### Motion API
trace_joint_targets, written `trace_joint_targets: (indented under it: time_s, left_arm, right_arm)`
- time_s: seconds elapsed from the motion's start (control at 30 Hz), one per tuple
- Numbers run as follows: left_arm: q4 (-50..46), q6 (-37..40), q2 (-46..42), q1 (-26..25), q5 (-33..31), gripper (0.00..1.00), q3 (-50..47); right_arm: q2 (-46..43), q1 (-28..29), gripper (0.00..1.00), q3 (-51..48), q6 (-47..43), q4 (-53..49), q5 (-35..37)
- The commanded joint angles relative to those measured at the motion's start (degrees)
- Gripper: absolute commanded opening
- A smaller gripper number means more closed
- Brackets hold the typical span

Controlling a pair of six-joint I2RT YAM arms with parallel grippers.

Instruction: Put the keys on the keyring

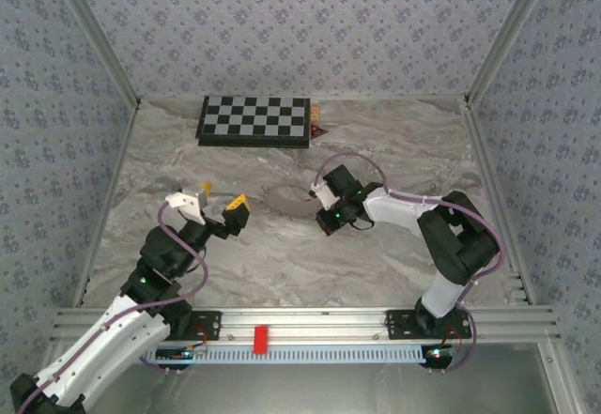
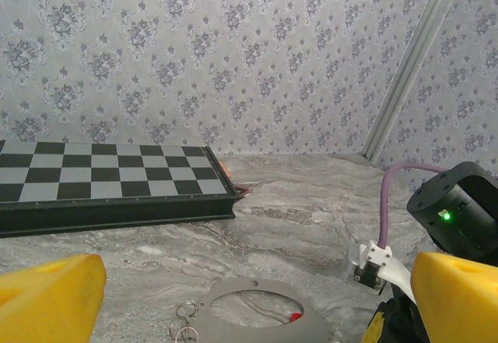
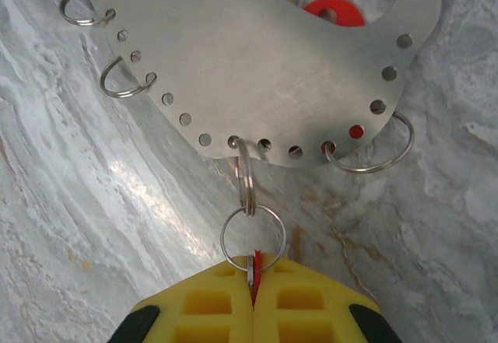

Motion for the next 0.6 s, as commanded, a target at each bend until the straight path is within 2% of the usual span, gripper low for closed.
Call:
trace_joint_targets:
  time_s: [0.0, 0.17, 0.3, 0.57]
  left_arm:
    - [1.6, -0.1, 0.0, 0.5, -0.6, 1.00, 0.0]
    - [1.4, -0.1, 0.0, 0.5, -0.6, 1.00, -0.3]
    - [1.0, -0.1, -0.1, 0.6, -0.7, 1.00, -0.2]
    - [0.9, -1.0, 1.7, 0.6, -1.7, 1.00, 0.6]
  right_arm:
    - [-1.0, -0.1, 0.00, 0.5, 1.0, -6.4, 2.2]
    - [-1.8, 0.0, 0.10, -0.3, 1.8, -7.3, 2.4]
    - [-3.9, 0.0, 0.25, -1.0, 2.4, -7.9, 2.7]
    - [-14.8, -0.4, 0.32, -5.4, 4.9, -8.1, 4.7]
